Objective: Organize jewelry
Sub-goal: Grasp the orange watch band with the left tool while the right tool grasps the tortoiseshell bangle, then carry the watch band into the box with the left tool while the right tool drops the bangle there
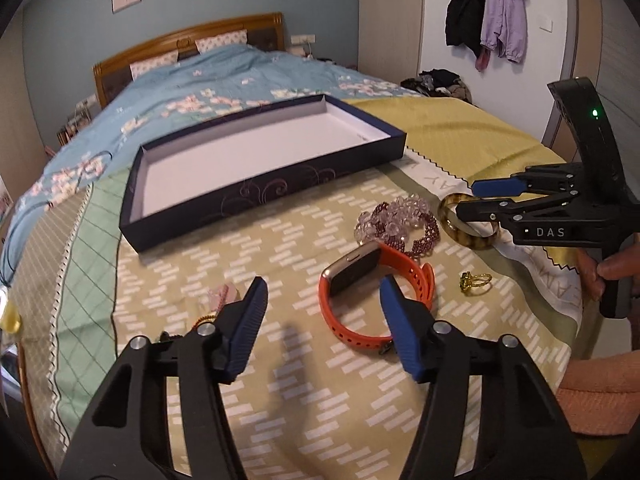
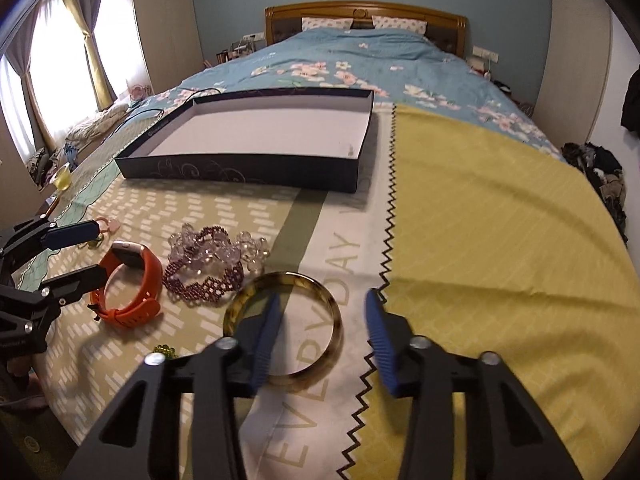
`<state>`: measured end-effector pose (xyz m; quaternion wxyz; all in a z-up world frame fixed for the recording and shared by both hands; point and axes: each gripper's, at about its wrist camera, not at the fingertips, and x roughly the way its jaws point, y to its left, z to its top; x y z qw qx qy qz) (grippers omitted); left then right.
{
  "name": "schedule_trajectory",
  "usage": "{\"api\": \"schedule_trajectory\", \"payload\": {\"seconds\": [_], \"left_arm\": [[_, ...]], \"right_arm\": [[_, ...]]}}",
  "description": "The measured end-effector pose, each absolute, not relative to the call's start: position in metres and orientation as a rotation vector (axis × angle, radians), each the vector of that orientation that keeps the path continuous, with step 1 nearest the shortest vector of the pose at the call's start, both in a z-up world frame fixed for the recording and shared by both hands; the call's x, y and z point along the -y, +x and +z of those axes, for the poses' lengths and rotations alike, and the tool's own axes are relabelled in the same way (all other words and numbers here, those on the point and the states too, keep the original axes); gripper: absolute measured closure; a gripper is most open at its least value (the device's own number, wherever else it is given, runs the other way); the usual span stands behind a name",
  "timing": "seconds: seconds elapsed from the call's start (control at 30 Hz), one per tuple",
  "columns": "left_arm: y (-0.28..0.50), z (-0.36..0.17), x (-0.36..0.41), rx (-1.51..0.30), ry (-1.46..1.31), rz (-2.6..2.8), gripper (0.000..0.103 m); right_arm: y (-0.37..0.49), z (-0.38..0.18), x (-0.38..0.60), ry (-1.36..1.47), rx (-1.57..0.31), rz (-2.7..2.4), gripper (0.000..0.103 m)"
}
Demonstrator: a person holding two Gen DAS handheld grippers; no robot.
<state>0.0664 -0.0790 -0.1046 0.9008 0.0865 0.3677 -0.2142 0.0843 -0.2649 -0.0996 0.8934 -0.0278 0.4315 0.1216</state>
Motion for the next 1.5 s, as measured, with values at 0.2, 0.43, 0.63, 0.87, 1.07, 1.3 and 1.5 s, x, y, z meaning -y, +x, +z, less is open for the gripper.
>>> {"api": "schedule_trajectory", "payload": {"seconds": [0.2,0.43,0.63,0.87,1.07,1.3,1.5], "left_arm": [[0.078,-0.114,0.081,-0.856,0.156,-0.473,0.076],[0.081,-0.112,0.080,-0.867,0.147,-0.468,0.092],[0.085,-0.095,0.070,-0.832,0.104,-0.475,0.092],[0.106,-0.065,0.048,-0.768,0.068,-0.440,0.092],[0.144,-0.035,0.031,-0.706,0.056,-0.373,0.092],[0.212,-0.020,0.019,-0.715,0.020,-0.311,0.092],[0.259,-0.030,0.015,-0.750,-0.009,-0.258,0.092]], "right_arm": [[0.090,-0.099,0.272,-0.037,-0.906,0.273,0.095],[0.091,-0.094,0.279,0.017,-0.900,0.322,0.097],[0.093,-0.071,0.284,0.039,-0.828,0.322,0.097],[0.120,-0.042,0.272,0.031,-0.743,0.369,0.097],[0.165,-0.027,0.255,0.026,-0.709,0.396,0.097],[0.223,-0.031,0.240,0.045,-0.728,0.384,0.097],[0.264,-0.040,0.231,0.064,-0.753,0.350,0.097]]}}
